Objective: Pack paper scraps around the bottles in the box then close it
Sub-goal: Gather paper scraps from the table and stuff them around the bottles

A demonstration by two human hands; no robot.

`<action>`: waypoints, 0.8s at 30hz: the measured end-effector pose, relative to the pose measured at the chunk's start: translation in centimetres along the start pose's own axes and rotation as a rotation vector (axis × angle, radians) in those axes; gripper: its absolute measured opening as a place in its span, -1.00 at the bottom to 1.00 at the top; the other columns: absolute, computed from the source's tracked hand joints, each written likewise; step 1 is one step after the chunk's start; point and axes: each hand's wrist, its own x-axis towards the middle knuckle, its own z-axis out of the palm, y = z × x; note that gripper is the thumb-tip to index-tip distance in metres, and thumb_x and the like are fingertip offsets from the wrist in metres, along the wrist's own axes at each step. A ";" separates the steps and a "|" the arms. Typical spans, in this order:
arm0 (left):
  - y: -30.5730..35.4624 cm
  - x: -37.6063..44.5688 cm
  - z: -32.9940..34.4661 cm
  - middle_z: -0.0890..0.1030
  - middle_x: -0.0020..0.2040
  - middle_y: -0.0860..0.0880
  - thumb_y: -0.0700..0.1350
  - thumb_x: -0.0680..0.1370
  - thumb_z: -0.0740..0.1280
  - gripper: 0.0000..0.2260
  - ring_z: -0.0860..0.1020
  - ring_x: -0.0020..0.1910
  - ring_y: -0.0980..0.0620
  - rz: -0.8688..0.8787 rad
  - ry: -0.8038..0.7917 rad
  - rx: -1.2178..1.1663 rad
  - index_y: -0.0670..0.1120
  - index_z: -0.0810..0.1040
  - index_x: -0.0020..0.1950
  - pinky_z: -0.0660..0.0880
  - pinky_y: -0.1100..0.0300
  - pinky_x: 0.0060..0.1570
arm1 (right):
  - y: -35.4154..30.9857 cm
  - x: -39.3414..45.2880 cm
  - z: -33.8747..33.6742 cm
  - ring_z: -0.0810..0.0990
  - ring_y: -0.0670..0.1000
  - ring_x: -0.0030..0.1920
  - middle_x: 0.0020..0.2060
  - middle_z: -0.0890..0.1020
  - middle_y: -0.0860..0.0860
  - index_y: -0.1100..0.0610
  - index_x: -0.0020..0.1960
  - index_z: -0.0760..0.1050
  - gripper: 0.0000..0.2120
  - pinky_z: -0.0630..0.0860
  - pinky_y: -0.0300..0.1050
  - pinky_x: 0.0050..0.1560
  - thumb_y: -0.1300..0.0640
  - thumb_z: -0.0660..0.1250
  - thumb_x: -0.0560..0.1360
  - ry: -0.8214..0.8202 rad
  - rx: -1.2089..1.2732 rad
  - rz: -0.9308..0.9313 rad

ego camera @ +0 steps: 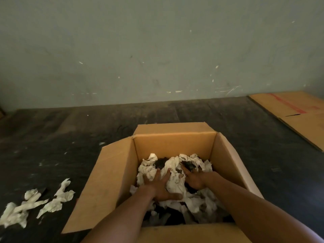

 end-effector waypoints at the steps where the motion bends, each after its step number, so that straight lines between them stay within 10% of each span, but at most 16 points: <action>1: 0.0 -0.2 -0.1 -0.44 0.53 0.03 0.56 0.32 0.15 -0.02 -0.37 0.51 -0.25 -0.007 0.007 -0.009 0.28 -0.40 0.47 -0.27 -0.34 0.42 | 0.0 -0.6 -0.4 0.01 0.22 0.56 0.59 -0.11 0.12 -0.13 0.55 -0.33 -0.43 0.10 0.11 0.49 -0.10 -0.09 0.67 0.011 -0.031 -0.032; 6: 0.0 -2.7 0.0 -0.56 0.44 0.06 0.39 0.51 0.10 -0.20 -0.46 0.42 -0.39 -0.022 0.111 -0.036 0.24 -0.42 0.49 -0.10 -0.45 0.39 | 0.6 -4.2 -2.5 0.23 0.14 0.50 0.55 0.20 0.10 -0.08 0.59 -0.04 -0.40 0.21 0.06 0.46 -0.19 0.07 0.62 0.201 -0.055 -0.172; 15: -1.8 -4.0 2.1 -0.30 0.58 -0.08 0.41 0.51 0.05 -0.15 -0.22 0.56 -0.15 -0.066 -0.124 0.099 0.02 -0.32 0.56 -0.11 -0.16 0.52 | 2.6 -6.7 3.4 0.00 0.23 0.56 0.51 -0.43 0.03 -0.17 0.50 -0.44 -0.19 0.08 0.20 0.51 -0.28 0.11 0.57 -0.115 -0.428 0.004; 21: -1.0 -5.6 2.0 -0.27 0.59 -0.10 0.37 0.56 0.03 -0.19 -0.16 0.57 -0.17 -0.039 -0.102 0.161 -0.01 -0.33 0.56 -0.08 -0.10 0.52 | 2.1 -7.5 2.6 -0.04 0.21 0.56 0.58 -0.23 0.03 -0.12 0.57 -0.25 -0.23 0.07 0.22 0.51 -0.26 0.15 0.57 -0.099 -0.431 0.005; 24: -0.8 -6.7 1.0 -0.08 0.61 -0.12 0.32 0.57 0.08 -0.27 0.03 0.57 -0.19 -0.038 -0.015 0.147 0.04 -0.15 0.60 0.08 -0.11 0.49 | 1.2 -9.3 0.3 0.33 0.11 0.43 0.56 0.17 0.03 -0.08 0.58 0.03 -0.29 0.35 0.08 0.38 -0.13 0.30 0.55 -0.050 -0.229 -0.001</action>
